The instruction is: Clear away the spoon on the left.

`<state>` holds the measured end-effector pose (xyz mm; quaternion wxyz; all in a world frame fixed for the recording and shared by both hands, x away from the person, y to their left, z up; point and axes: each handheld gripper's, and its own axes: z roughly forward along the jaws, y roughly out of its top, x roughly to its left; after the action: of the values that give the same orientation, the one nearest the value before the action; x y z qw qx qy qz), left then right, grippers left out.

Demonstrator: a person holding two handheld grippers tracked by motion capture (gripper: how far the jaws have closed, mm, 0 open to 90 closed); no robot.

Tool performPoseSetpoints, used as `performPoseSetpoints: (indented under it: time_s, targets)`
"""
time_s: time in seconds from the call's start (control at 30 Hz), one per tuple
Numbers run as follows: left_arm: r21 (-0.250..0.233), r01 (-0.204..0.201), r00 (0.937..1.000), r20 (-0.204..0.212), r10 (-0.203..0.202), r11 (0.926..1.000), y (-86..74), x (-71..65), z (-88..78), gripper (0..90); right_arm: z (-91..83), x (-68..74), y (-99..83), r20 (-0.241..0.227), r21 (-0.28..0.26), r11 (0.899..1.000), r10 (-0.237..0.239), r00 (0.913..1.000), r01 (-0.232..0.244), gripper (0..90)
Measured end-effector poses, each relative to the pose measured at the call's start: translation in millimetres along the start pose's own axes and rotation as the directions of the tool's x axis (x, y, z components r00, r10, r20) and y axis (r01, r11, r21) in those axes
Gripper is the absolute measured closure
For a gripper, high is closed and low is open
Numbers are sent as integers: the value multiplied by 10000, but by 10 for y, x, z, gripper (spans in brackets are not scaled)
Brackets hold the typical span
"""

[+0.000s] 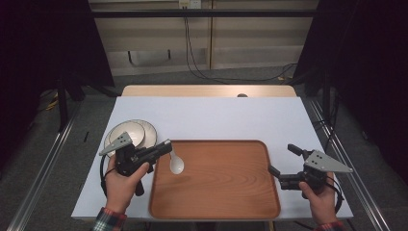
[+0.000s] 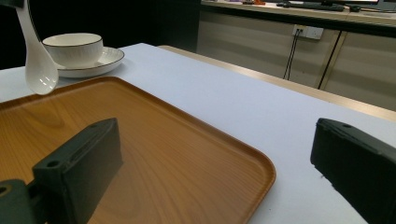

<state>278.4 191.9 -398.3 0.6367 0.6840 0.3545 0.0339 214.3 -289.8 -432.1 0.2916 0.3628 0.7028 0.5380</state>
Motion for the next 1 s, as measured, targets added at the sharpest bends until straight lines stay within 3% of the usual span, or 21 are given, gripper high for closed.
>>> performPoseSetpoints:
  time_s: [0.3,0.63,1.0]
  targets:
    - [278,47,9999,131,-51,9996,-127,-43,22,854,6,7,2,-94,1,9999,-117,9999,117,17]
    - [537,193,9979,609,-226,9984,-243,-129,90,854,13,11,2,-129,28,9999,-154,9998,155,17]
    - [793,341,9974,611,-390,9963,-337,-102,113,853,12,10,1,-117,60,9999,-147,9998,148,17]
